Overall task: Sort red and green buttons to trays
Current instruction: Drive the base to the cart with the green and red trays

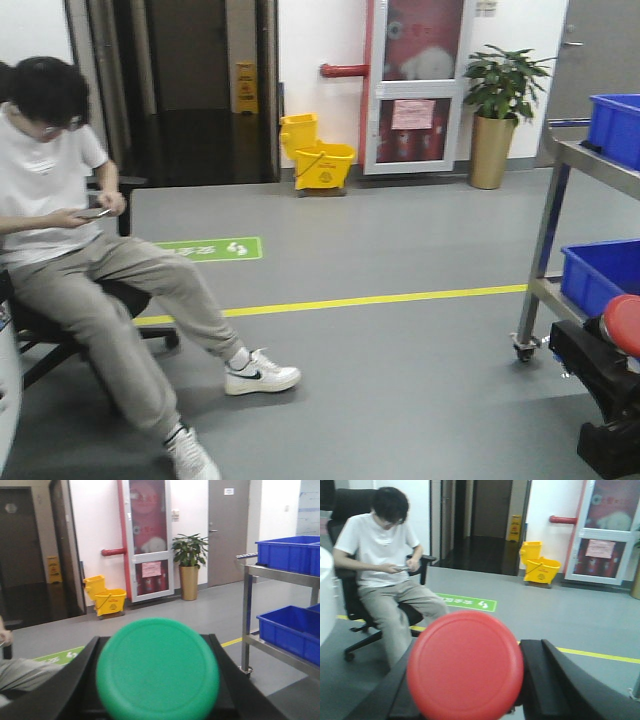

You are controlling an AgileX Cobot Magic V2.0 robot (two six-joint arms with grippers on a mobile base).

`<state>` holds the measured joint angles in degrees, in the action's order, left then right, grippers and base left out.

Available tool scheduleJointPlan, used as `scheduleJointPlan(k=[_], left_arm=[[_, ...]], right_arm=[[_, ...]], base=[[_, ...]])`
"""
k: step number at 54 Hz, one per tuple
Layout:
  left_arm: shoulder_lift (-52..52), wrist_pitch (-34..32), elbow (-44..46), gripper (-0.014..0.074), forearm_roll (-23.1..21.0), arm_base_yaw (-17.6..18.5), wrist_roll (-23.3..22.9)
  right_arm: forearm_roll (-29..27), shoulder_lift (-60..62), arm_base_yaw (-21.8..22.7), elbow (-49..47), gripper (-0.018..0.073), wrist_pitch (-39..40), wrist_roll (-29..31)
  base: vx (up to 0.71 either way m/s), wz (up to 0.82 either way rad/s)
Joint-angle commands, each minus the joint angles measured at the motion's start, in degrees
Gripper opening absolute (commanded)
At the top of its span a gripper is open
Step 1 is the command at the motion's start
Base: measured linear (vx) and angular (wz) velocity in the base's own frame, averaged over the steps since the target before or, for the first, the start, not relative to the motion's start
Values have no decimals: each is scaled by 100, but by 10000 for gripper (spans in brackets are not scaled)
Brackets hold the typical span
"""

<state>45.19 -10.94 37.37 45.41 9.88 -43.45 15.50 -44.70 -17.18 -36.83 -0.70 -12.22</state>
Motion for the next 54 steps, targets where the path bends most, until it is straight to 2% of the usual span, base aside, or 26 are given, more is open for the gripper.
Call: scheduleJointPlan(k=[1, 23, 54], left_arm=[[-28, -361, 201, -3, -79, 14, -40], [-28, -361, 201, -3, -79, 14, -40], [-28, -355, 201, -3, -79, 14, -40]], right_arm=[[19, 45, 2, -225, -9, 485, 45], [19, 45, 2, -225, -9, 485, 45], [19, 45, 2, -225, -9, 485, 45]], base=[[44, -32], [40, -42], [35, -70]])
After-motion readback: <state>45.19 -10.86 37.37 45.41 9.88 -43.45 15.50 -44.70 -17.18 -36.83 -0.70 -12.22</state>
